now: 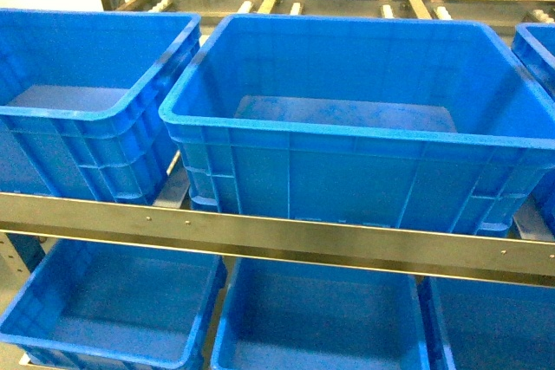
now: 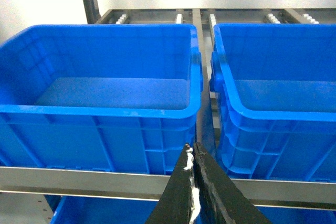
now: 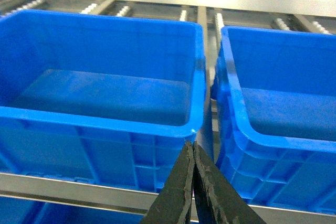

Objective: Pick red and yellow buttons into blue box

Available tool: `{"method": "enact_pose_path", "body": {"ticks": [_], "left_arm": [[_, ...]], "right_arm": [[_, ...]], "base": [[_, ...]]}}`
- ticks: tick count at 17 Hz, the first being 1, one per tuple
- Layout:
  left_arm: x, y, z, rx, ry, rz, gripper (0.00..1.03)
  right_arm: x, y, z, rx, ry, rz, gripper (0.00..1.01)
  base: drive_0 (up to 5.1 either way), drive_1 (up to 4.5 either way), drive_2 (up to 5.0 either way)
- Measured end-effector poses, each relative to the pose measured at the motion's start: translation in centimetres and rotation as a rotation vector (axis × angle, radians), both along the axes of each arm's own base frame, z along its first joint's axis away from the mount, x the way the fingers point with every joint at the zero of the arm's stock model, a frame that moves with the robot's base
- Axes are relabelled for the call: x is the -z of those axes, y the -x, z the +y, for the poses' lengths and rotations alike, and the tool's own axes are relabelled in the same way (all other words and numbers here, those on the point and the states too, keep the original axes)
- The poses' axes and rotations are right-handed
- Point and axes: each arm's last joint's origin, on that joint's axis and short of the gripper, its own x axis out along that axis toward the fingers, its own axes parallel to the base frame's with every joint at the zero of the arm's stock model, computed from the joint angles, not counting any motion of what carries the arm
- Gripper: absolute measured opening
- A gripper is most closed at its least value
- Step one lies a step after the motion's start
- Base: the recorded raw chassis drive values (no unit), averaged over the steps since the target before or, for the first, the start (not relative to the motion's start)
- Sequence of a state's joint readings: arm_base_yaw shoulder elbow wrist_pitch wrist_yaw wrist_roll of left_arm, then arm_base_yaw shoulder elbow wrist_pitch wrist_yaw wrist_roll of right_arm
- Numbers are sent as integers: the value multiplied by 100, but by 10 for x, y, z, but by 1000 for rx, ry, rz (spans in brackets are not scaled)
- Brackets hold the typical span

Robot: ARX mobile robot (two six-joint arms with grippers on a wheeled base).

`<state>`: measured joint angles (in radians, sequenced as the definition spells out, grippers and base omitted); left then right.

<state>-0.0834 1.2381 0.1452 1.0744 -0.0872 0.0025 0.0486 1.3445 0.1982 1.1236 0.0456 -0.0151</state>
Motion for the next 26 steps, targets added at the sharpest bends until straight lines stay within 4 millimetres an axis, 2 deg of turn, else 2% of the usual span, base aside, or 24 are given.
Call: {"method": "enact_pose_path", "body": {"ticks": [4, 7, 15, 26], "left_arm": [[0, 7, 2, 0, 0, -2, 2], [0, 26, 15, -7, 1, 2, 2], [-6, 59, 14, 0, 1, -17, 2], [-10, 83, 14, 0, 1, -36, 2]], "right_arm": [[-2, 7, -7, -4, -1, -12, 2], [0, 31, -9, 6, -2, 2, 2], [-3, 70, -9, 3, -2, -8, 2], [-11, 97, -9, 3, -1, -38, 2]], "base": [[0, 0, 0], [0, 0, 0], [0, 0, 0], [0, 0, 0]]}}
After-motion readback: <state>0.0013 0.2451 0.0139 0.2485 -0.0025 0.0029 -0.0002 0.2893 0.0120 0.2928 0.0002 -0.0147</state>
